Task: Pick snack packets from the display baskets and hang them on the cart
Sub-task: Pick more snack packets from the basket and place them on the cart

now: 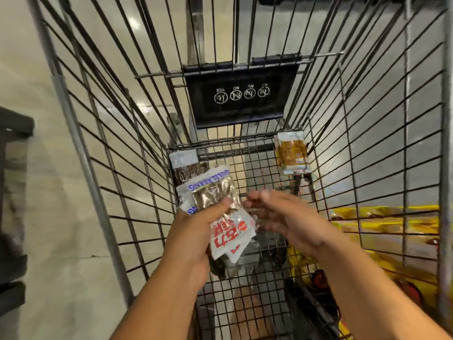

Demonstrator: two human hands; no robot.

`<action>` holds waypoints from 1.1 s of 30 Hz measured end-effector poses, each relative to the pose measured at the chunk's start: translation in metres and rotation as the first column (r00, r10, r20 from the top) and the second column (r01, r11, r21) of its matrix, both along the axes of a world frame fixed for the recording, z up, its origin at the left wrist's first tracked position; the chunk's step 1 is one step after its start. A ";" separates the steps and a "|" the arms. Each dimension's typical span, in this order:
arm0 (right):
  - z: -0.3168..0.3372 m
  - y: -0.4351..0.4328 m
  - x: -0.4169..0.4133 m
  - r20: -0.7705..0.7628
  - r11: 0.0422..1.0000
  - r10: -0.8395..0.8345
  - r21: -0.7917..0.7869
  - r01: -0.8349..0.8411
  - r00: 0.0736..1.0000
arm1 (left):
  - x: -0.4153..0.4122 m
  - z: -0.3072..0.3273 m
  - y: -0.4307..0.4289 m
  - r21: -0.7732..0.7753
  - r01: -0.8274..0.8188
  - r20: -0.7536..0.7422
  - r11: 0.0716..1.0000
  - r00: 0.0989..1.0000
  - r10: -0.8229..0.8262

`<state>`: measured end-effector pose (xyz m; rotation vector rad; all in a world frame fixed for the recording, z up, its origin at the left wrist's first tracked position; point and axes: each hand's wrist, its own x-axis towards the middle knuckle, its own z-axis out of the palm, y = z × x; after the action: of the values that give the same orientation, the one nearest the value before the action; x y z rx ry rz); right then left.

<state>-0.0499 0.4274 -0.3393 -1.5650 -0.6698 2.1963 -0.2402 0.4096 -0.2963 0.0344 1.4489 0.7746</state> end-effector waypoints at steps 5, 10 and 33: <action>0.002 -0.007 -0.012 -0.110 0.999 0.016 0.031 -0.012 0.994 | 0.004 0.021 0.022 0.068 0.232 -0.173 0.970 0.961 -0.218; -0.010 0.008 -0.015 -0.240 0.999 -0.046 -0.007 0.046 0.970 | -0.012 0.050 0.032 0.099 0.514 -0.435 0.852 0.793 -0.428; -0.108 0.076 -0.169 0.508 0.949 0.052 0.243 -0.201 0.860 | -0.100 0.059 0.073 0.150 0.351 -0.870 0.924 0.490 -0.045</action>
<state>-0.2191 0.5030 -0.4471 -1.9806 -1.2189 1.6652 -0.3402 0.4822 -0.2369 0.9659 2.1970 0.8143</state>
